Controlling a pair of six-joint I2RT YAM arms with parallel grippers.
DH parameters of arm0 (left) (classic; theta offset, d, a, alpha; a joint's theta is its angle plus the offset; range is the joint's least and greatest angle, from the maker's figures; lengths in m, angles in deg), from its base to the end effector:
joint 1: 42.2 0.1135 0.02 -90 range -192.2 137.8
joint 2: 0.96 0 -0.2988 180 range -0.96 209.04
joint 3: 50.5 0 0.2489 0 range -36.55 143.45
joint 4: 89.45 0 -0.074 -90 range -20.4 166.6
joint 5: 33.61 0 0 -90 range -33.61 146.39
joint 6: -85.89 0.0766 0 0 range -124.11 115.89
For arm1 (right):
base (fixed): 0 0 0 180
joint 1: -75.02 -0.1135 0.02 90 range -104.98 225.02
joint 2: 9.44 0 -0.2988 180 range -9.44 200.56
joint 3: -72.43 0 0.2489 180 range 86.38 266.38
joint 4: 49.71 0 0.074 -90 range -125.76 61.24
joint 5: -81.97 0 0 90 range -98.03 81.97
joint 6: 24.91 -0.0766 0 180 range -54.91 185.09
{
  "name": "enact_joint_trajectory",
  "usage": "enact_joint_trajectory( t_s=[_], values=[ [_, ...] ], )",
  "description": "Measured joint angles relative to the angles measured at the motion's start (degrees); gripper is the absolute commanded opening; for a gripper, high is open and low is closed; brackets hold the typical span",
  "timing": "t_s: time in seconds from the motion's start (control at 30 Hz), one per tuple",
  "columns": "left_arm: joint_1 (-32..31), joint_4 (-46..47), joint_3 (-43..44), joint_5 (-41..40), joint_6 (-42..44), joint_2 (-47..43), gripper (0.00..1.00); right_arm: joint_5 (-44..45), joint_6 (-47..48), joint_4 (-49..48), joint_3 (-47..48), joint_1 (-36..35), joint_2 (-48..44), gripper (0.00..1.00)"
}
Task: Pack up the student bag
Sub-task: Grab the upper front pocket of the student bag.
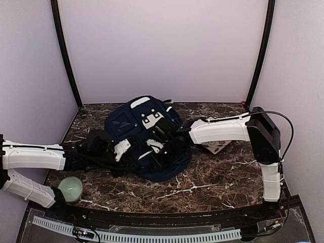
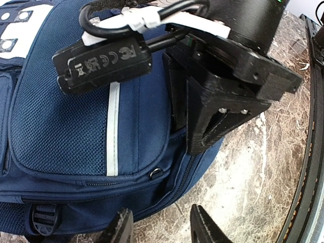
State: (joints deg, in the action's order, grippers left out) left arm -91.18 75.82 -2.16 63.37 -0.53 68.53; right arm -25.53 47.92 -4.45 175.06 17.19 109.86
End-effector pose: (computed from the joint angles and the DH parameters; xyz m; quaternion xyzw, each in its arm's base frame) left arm 0.1695 -0.2091 0.2156 0.4184 0.7847 -0.2252 0.3980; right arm 0.2328 0.4134 0.1729 -0.3677 0.8863 0.2630 0.1003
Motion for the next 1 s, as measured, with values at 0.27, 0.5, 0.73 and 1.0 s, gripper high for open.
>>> enact_joint_trajectory(
  t_s=[0.27, 0.5, 0.73, 1.0],
  values=[
    [0.0, 0.3, 0.0, 1.2, 0.0, 0.0, 0.41, -4.7, -1.9, -1.4, -1.1, 2.0, 0.0, 0.31],
    [0.0, 5.9, -1.1, 6.7, -2.6, 2.2, 0.39, -9.2, -3.9, -2.1, -1.5, 3.5, 0.0, 0.36],
    [-0.1, 14.6, -4.5, 11.6, -7.1, 8.2, 0.40, -11.0, -5.0, -3.3, -2.8, 5.0, -0.3, 0.34],
    [-0.3, 21.7, -6.5, 13.5, -9.7, 12.4, 0.38, -9.8, -5.7, -3.2, -2.8, 5.1, -0.2, 0.25]
  ],
)
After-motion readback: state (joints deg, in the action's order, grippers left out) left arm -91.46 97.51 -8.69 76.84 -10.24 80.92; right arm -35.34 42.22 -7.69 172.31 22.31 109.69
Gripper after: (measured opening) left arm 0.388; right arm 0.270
